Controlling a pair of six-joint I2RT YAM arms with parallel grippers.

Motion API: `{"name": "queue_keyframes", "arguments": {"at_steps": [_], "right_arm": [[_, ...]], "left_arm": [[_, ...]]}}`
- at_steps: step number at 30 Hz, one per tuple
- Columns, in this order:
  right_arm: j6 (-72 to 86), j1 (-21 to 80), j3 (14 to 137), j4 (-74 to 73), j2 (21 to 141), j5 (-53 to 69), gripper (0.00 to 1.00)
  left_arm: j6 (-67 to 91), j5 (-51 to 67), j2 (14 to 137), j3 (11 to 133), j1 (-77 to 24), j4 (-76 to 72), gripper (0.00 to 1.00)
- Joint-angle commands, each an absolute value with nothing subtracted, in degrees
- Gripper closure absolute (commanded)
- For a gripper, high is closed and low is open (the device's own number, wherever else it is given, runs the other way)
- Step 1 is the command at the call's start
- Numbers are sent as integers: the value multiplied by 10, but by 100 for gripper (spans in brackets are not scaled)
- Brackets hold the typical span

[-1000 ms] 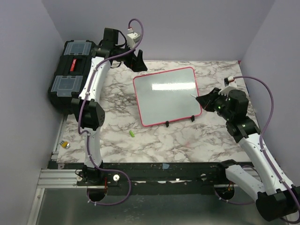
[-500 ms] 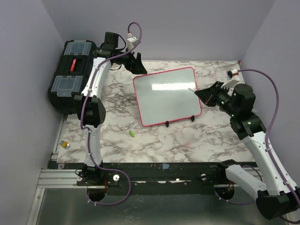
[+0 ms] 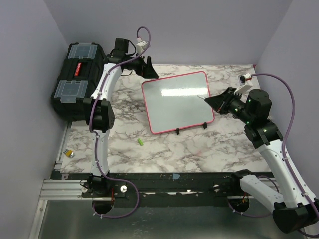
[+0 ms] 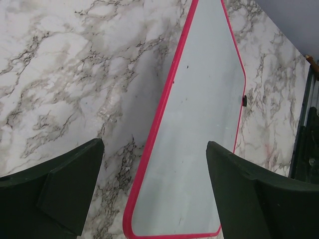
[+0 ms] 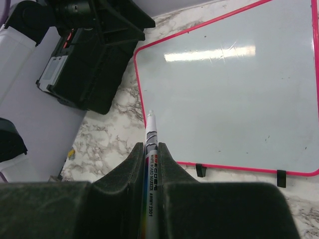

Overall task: Write a sentence on the whiteboard
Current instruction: Move the whiteboard stand to the center of the board.

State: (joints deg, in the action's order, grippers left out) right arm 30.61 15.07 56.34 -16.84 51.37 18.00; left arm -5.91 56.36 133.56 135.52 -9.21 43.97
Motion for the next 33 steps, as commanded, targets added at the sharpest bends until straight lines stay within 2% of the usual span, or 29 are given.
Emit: {"name": "queue_keyframes", "arguments": {"at_steps": [1, 9, 18, 25, 33], "right_arm": [[313, 155, 570, -163, 514, 203, 99], [314, 155, 569, -160, 521, 214, 99], [319, 155, 563, -150, 528, 223, 99], [319, 154, 558, -146, 525, 217, 99], [320, 155, 555, -145, 526, 219, 99]], "left_arm": [[-48, 603, 1365, 1350, -90, 424, 16], [-60, 629, 1385, 1359, -95, 446, 22], [-33, 648, 1387, 1331, -103, 435, 37], [-58, 654, 1387, 1321, -114, 458, 40], [-76, 662, 1364, 1315, -119, 457, 60]]}}
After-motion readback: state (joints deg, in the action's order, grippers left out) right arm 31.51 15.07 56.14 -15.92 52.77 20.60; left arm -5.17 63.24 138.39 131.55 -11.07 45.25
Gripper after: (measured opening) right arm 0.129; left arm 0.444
